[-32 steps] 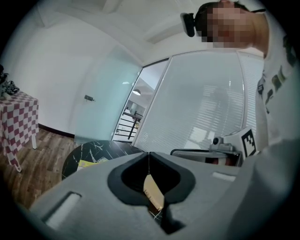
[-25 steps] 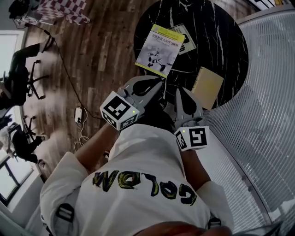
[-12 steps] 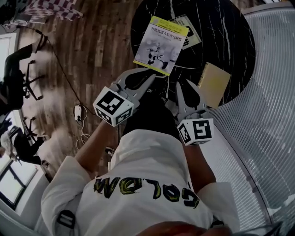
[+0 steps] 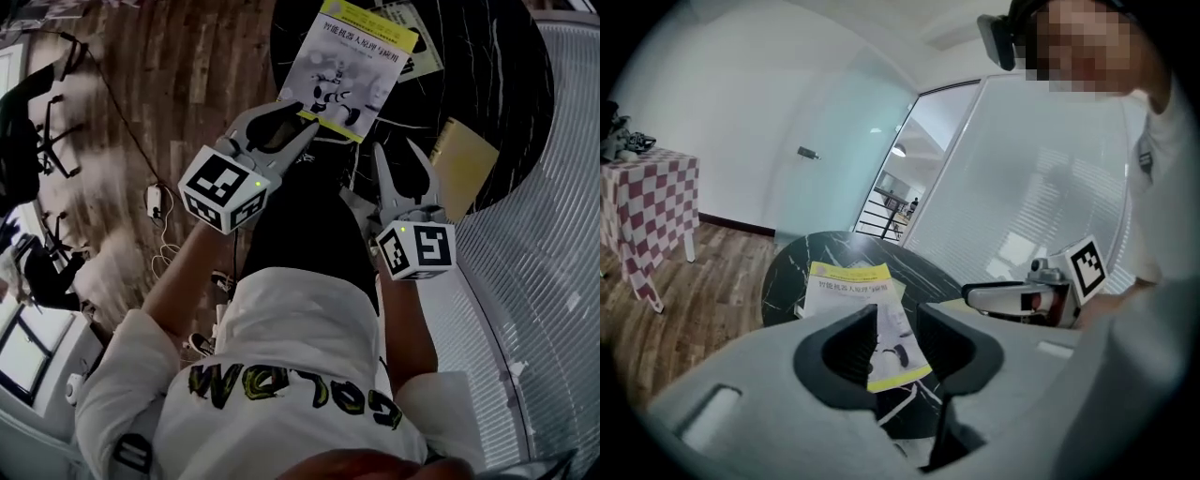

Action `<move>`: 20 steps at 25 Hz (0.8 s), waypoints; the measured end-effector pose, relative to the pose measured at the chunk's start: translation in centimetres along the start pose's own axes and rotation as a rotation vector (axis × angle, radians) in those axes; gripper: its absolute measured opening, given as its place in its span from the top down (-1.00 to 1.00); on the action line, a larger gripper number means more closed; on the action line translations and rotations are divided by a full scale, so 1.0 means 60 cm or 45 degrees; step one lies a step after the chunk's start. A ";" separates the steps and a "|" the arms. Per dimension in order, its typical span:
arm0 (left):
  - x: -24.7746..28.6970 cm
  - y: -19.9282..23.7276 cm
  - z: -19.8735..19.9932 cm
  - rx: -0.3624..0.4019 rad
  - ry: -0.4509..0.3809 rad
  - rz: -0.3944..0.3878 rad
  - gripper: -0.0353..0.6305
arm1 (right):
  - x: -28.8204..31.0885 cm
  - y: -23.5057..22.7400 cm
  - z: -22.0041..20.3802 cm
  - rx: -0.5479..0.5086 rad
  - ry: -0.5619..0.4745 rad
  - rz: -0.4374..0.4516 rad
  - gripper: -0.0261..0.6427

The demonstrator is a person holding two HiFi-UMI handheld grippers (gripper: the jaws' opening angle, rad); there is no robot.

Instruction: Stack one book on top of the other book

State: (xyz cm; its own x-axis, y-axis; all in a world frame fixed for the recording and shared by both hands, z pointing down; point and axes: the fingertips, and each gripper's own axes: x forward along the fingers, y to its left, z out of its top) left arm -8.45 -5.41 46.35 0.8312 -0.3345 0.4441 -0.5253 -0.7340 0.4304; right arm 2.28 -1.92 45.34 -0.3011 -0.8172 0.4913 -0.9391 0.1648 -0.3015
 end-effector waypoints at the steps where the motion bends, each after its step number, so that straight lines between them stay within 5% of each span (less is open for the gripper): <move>1: 0.003 0.011 -0.007 -0.001 0.008 0.014 0.50 | 0.008 -0.006 -0.008 0.003 0.009 -0.005 0.43; 20: 0.079 0.174 -0.117 -0.099 0.169 0.115 0.09 | 0.128 -0.079 -0.129 0.232 0.155 0.016 0.03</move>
State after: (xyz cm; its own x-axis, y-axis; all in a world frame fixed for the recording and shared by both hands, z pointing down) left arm -11.23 -10.51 58.45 0.7512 -0.3126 0.5814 -0.6138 -0.6547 0.4412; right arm 3.16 -4.74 56.86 -0.3411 -0.7410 0.5784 -0.8931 0.0634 -0.4454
